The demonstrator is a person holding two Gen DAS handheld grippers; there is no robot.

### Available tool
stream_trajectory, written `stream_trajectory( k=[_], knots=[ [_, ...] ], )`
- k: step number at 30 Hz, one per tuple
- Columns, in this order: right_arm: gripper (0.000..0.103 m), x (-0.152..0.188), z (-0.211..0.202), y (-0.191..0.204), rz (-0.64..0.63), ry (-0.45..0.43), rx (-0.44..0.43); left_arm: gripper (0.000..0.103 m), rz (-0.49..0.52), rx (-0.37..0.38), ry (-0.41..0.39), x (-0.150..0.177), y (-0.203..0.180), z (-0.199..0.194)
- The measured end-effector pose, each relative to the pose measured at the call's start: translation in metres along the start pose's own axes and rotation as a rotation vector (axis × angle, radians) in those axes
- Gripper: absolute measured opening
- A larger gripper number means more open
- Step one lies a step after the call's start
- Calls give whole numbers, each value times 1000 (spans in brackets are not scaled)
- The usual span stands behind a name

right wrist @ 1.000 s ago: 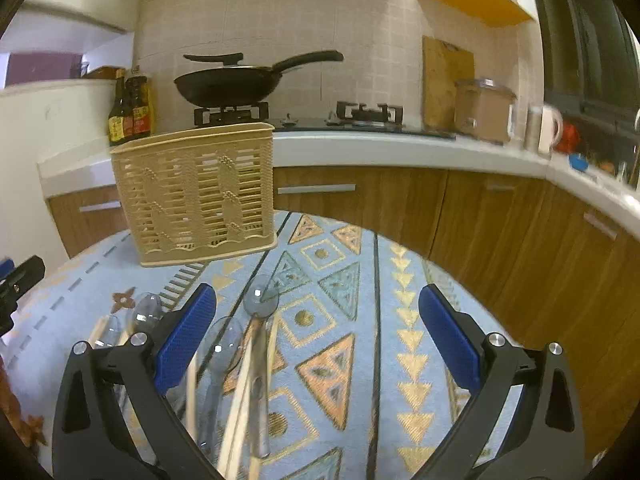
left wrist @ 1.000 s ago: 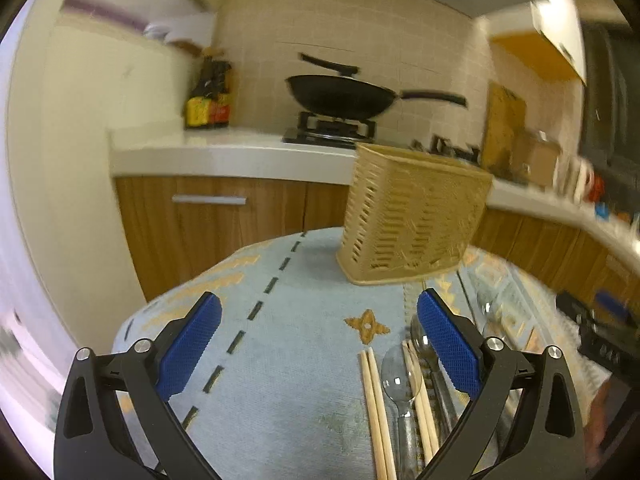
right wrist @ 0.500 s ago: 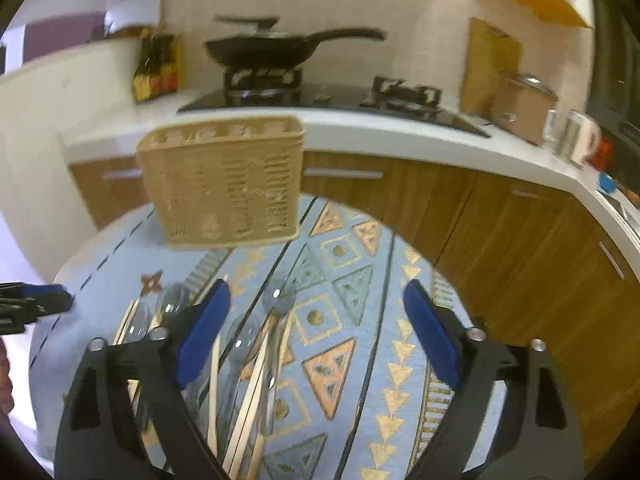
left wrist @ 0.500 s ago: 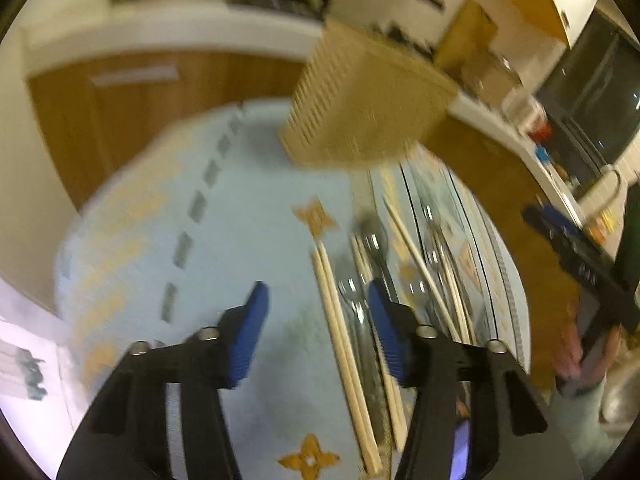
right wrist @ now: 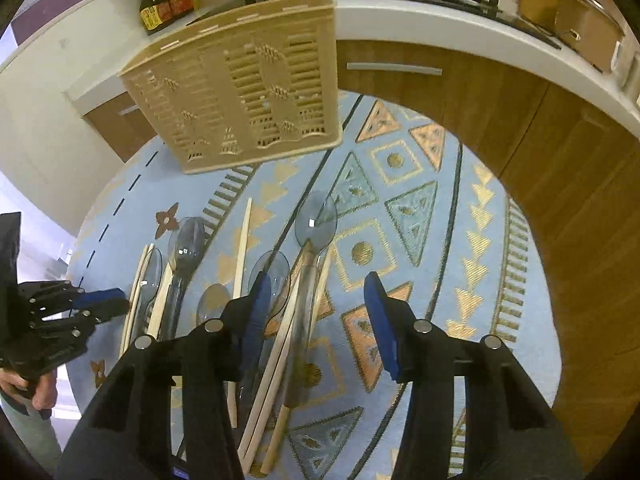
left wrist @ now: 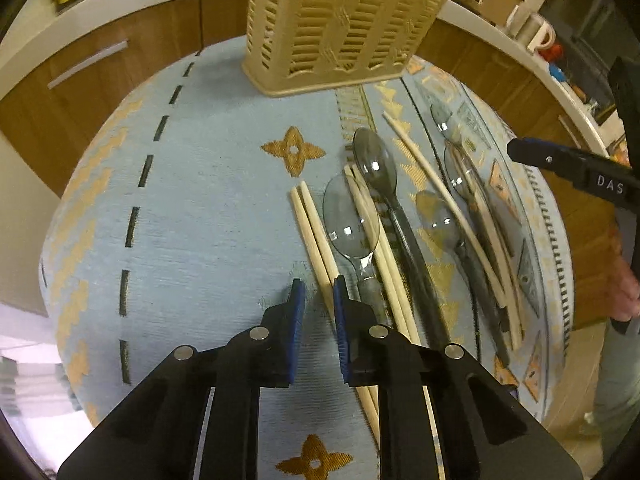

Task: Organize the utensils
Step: 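Lower the left tool over the chopsticks while the right tool lowers over the clear spoons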

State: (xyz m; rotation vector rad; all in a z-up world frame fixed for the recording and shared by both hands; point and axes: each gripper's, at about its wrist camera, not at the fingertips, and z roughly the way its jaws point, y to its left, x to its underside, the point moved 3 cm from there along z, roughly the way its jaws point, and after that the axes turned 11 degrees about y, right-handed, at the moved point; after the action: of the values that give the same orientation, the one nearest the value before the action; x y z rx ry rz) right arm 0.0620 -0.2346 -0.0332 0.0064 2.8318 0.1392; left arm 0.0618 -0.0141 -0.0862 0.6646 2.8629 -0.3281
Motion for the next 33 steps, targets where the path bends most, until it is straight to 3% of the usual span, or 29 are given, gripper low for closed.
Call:
stream_trajectory(
  k=[10, 14, 17, 31, 33],
  knots=[
    [45, -3, 12, 2, -5, 39, -16, 13, 27, -37, 26, -14, -3, 0],
    [45, -4, 11, -6, 5, 46, -13, 3, 31, -23, 27, -10, 2, -2],
    [45, -5, 12, -12, 29, 61, -40, 2, 27, -20, 28, -10, 6, -5],
    [45, -16, 14, -20, 60, 92, -81, 14, 76, -91, 51, -12, -7, 4],
    [39, -19, 19, -14, 41, 101, -66, 13, 94, -108, 46, -13, -9, 4]
  ],
)
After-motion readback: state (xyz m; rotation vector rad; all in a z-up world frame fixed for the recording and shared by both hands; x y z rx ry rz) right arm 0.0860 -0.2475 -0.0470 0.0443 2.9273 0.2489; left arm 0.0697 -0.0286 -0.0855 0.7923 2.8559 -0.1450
